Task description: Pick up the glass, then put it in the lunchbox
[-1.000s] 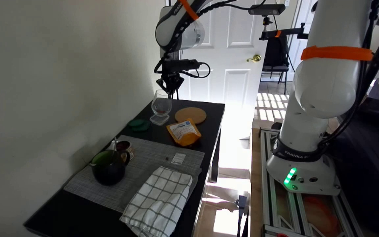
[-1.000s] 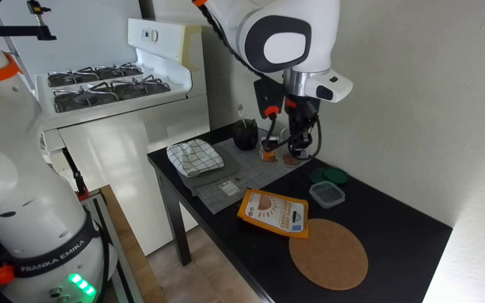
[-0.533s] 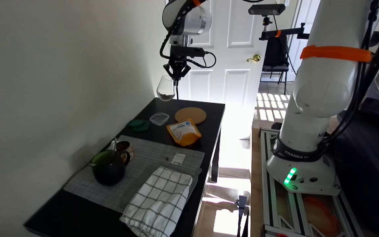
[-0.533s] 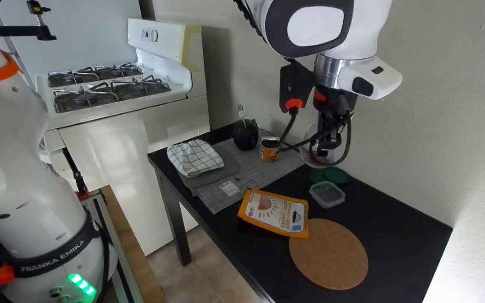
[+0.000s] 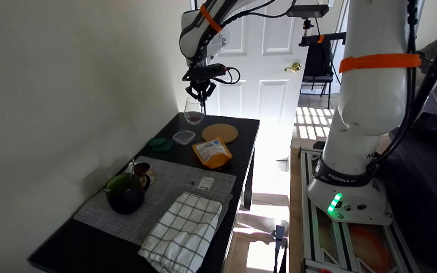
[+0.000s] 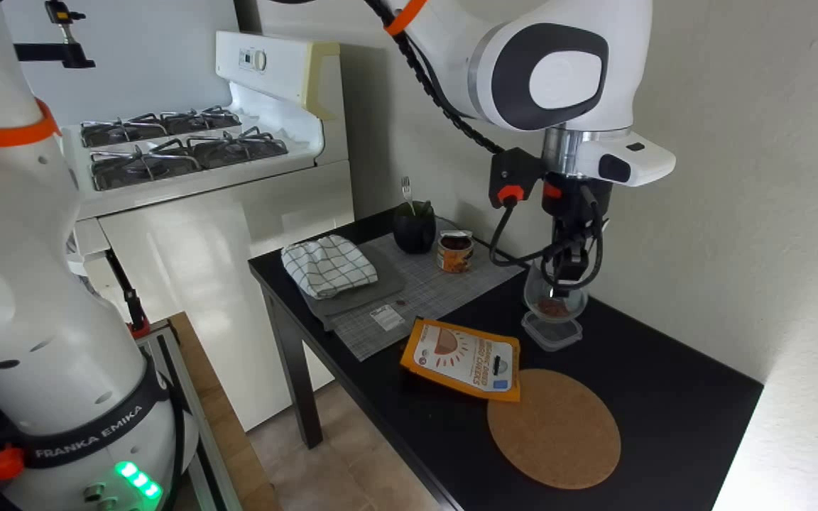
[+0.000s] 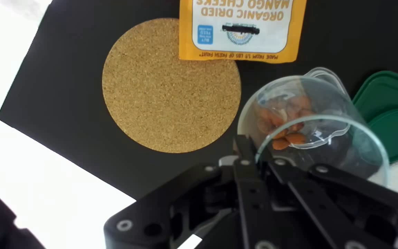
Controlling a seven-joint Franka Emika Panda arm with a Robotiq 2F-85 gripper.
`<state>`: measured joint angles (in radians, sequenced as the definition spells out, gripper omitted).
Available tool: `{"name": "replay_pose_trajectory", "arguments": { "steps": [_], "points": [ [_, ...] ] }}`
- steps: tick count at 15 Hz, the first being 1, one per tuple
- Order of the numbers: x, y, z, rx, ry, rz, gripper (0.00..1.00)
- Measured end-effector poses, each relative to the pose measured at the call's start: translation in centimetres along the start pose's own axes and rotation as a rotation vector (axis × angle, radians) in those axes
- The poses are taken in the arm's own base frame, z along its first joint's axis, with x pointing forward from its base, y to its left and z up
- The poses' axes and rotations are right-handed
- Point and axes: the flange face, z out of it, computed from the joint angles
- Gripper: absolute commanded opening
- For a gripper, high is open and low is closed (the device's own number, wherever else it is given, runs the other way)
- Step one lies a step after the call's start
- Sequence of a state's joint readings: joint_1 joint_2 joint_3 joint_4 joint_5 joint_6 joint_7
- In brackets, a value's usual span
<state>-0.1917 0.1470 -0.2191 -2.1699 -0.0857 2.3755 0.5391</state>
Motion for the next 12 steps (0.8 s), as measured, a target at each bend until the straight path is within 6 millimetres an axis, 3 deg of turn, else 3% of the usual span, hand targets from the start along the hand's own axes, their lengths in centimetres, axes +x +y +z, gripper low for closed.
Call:
{"name": "replay_pose_trajectory", "arguments": {
  "steps": [7, 12],
  "points": [
    [1.4, -4.6, 3.2, -0.008, -0.011, 0.040, 0.01],
    [2.5, -6.3, 5.5, 0.032, -0.043, 0.087, 0.01]
  ]
}}
